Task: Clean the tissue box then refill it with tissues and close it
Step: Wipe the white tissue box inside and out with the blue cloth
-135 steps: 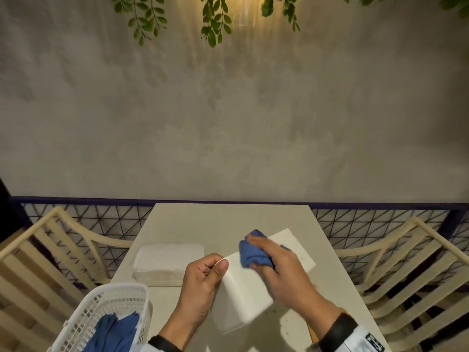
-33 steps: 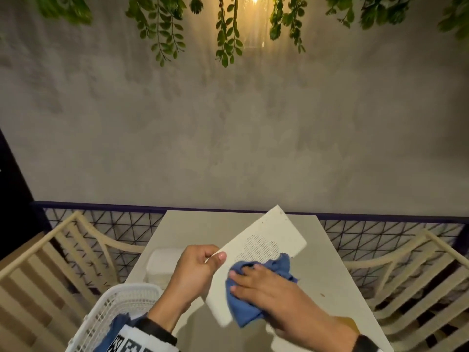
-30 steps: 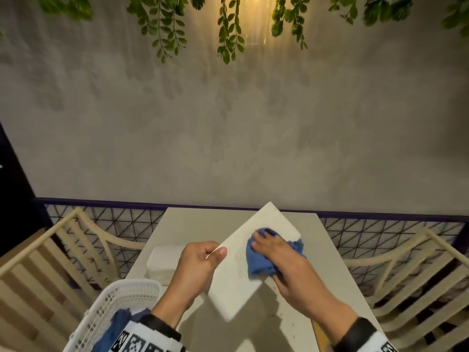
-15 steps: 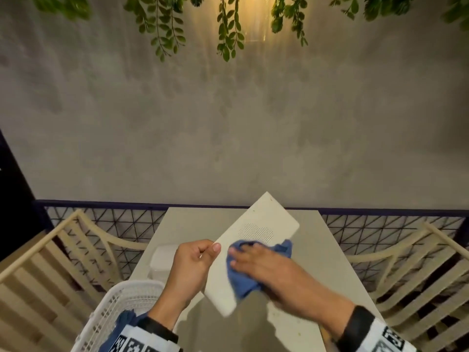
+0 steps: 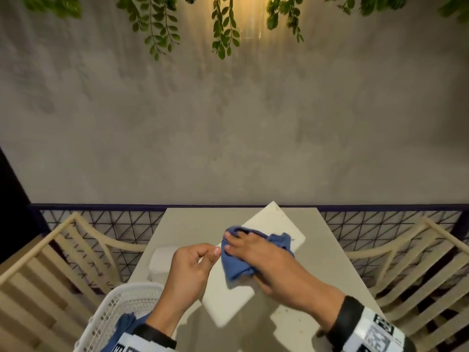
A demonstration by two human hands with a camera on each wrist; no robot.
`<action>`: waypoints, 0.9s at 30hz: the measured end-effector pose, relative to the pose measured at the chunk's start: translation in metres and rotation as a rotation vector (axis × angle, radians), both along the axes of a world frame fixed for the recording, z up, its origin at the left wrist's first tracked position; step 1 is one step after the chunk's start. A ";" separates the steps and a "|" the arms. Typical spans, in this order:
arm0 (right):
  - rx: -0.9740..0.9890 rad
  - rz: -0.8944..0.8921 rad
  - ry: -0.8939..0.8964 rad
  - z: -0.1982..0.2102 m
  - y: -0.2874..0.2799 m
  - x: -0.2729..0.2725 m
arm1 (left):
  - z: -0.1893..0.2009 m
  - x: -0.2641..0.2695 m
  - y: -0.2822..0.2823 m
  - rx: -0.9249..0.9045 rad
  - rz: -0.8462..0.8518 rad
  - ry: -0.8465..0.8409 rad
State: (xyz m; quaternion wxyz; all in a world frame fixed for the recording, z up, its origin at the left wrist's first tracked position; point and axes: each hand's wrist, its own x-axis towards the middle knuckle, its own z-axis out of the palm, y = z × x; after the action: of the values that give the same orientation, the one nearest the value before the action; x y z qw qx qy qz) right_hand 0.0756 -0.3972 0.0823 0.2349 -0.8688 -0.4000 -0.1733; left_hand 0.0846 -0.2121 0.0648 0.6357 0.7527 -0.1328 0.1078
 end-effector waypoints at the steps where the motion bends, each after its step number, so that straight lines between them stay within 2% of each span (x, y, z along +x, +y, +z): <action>1: 0.033 -0.029 0.025 0.003 -0.008 0.007 | 0.000 -0.001 0.000 0.000 0.001 0.002; 3: 0.229 -0.197 0.058 0.010 -0.021 0.018 | -0.002 -0.002 -0.001 -0.013 0.014 -0.005; 4: 0.262 -0.233 0.067 0.013 -0.019 0.018 | -0.003 -0.001 -0.003 -0.020 0.017 -0.009; 8: 0.011 0.018 0.034 0.002 -0.004 0.005 | -0.004 0.002 -0.002 -0.056 -0.028 0.006; 12: 0.223 -0.276 0.081 0.015 -0.024 0.026 | -0.011 0.006 -0.005 -0.070 -0.004 0.029; 14: 0.132 -0.097 0.057 0.016 -0.008 0.012 | -0.011 0.009 -0.003 -0.098 0.031 0.053; 16: -0.111 0.153 0.056 0.002 -0.005 -0.007 | -0.011 0.013 0.005 -0.120 0.023 0.061; 17: -0.191 0.191 0.069 -0.001 -0.018 -0.008 | -0.010 0.013 0.009 -0.127 0.013 0.067; 18: -0.192 0.167 0.063 -0.001 -0.034 0.000 | -0.010 0.013 0.011 -0.126 0.005 0.072; 20: -0.036 -0.037 0.041 -0.001 -0.060 0.025 | -0.009 0.014 0.012 -0.124 -0.005 0.077; 22: 0.111 -0.167 0.028 0.007 -0.050 0.036 | -0.010 0.015 0.007 -0.113 -0.002 0.075; 23: 0.109 -0.127 0.042 0.008 -0.036 0.035 | -0.011 0.016 0.005 -0.118 0.009 0.075; 25: -0.066 0.064 0.020 0.002 -0.017 0.020 | -0.012 0.018 0.006 -0.151 0.024 0.086; 27: -0.242 0.182 0.010 0.000 -0.036 0.008 | -0.012 0.015 0.010 -0.183 -0.002 0.107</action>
State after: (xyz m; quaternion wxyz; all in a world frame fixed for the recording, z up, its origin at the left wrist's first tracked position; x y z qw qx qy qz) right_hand 0.0831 -0.4329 0.0827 0.1453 -0.8517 -0.4939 -0.0975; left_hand 0.0996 -0.2019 0.0530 0.7081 0.6961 -0.0891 0.0782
